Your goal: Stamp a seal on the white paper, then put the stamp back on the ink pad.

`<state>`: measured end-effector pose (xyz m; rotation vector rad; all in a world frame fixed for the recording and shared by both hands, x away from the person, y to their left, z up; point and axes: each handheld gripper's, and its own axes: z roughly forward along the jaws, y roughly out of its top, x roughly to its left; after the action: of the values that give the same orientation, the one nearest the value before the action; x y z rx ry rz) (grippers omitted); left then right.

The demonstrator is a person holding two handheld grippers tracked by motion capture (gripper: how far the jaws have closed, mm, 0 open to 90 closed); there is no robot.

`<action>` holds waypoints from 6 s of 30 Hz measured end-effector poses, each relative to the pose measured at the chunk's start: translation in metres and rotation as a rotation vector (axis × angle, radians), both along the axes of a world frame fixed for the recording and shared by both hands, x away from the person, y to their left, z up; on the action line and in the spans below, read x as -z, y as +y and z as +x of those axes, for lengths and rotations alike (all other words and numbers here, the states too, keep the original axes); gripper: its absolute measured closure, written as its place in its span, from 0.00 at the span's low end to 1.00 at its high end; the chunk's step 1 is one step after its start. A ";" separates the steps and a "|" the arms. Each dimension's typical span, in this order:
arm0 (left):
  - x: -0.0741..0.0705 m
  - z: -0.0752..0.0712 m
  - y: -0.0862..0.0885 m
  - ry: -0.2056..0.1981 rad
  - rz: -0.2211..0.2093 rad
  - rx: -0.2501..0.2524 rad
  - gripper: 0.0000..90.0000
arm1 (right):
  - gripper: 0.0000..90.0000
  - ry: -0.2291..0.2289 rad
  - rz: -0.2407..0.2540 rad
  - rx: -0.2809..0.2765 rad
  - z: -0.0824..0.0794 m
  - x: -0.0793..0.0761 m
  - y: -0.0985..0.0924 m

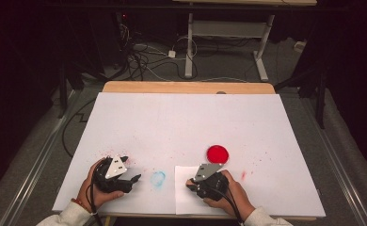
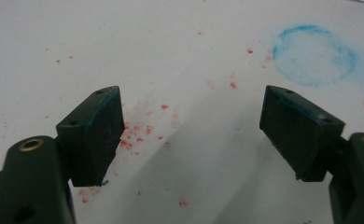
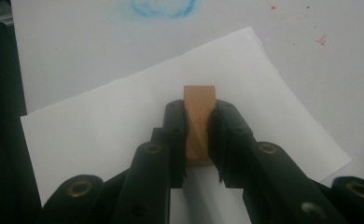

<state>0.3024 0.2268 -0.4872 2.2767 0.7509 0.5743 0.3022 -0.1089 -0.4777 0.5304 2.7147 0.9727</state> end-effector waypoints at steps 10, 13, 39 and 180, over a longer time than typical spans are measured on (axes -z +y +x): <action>0.000 0.000 0.001 -0.002 0.000 0.004 0.23 | 0.85 -0.011 -0.022 0.011 -0.002 -0.002 0.003; 0.000 -0.001 0.003 0.001 -0.001 0.001 0.23 | 0.85 -0.009 -0.034 0.002 -0.001 -0.004 0.004; -0.002 -0.005 0.002 -0.014 0.018 0.007 0.23 | 0.84 -0.102 0.106 0.053 -0.001 -0.056 -0.024; 0.001 -0.003 0.000 0.004 0.043 0.004 0.25 | 0.85 -0.039 0.239 0.279 0.066 -0.033 -0.078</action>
<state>0.2998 0.2272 -0.4884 2.3186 0.7429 0.5890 0.3678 -0.1872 -0.4450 0.8951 2.4173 1.2180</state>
